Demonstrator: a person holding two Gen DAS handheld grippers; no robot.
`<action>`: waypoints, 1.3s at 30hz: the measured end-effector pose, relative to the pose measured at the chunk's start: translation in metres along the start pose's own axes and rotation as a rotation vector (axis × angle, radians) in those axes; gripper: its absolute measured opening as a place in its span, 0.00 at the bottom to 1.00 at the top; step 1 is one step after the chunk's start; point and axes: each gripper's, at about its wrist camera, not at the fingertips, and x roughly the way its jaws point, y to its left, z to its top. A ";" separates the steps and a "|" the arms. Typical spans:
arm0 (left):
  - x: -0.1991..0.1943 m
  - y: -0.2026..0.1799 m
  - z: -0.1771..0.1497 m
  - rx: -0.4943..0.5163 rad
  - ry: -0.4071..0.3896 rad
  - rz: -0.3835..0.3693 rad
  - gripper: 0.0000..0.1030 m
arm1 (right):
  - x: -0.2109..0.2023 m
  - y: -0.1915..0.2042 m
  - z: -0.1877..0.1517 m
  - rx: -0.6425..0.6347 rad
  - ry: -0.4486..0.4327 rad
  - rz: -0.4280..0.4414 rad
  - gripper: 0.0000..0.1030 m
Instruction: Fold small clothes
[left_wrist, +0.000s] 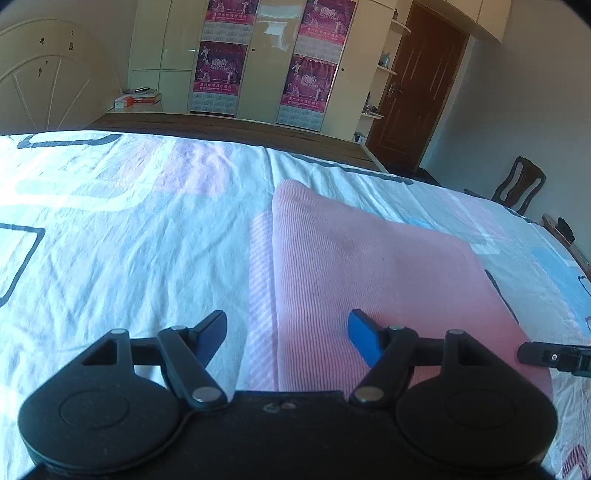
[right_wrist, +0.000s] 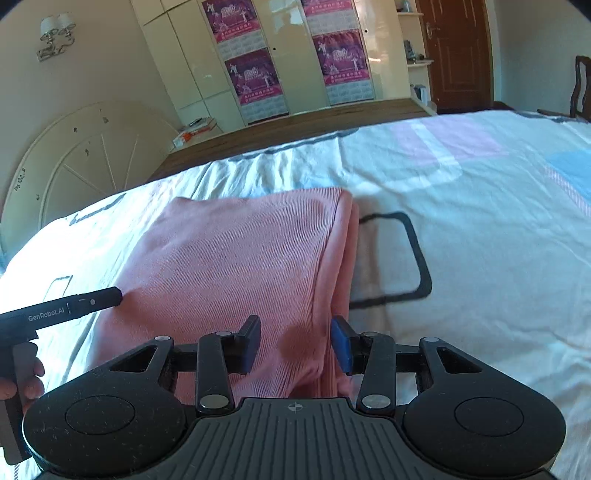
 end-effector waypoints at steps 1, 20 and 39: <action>-0.003 0.000 -0.003 -0.002 -0.001 0.000 0.69 | -0.003 0.002 -0.007 0.001 0.010 0.000 0.42; -0.006 -0.024 -0.025 -0.006 0.065 -0.036 0.65 | -0.021 0.003 -0.037 -0.077 0.011 -0.108 0.03; 0.017 -0.047 -0.007 0.075 0.024 0.022 0.69 | 0.040 0.016 -0.016 -0.114 -0.003 -0.080 0.02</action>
